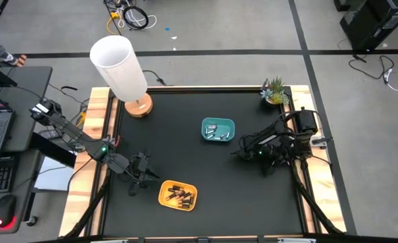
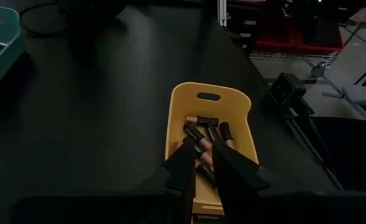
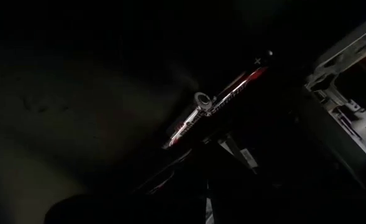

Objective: Sort batteries
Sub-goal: Put the silver battery into the blue bin

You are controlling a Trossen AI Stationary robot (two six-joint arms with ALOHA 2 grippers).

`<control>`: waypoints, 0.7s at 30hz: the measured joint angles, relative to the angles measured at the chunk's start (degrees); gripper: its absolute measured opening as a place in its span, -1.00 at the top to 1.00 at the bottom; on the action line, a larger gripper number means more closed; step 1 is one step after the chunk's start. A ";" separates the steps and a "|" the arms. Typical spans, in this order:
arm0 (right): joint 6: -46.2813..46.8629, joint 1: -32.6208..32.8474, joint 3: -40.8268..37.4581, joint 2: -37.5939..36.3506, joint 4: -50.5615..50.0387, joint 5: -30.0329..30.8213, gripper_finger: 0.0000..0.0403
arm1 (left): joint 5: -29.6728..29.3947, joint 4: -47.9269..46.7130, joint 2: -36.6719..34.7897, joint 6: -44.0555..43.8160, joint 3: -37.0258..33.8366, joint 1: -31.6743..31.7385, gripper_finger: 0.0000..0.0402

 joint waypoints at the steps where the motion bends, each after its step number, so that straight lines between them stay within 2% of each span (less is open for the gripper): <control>1: 0.32 0.00 0.00 0.00 0.06 0.11 1.00 | 0.08 0.00 0.00 -0.02 0.00 0.00 0.65; 8: 3.01 0.92 0.37 -1.09 0.31 0.61 1.00 | 1.62 -0.11 -0.01 -0.39 0.00 0.00 0.65; 13: 10.38 3.10 2.92 -6.37 1.11 5.86 1.00 | 1.73 -0.13 -0.02 -0.50 0.00 0.00 0.65; 21: 5.78 7.36 4.74 -12.94 -3.97 7.31 1.00 | 1.73 0.09 -0.02 -0.73 0.00 0.00 0.65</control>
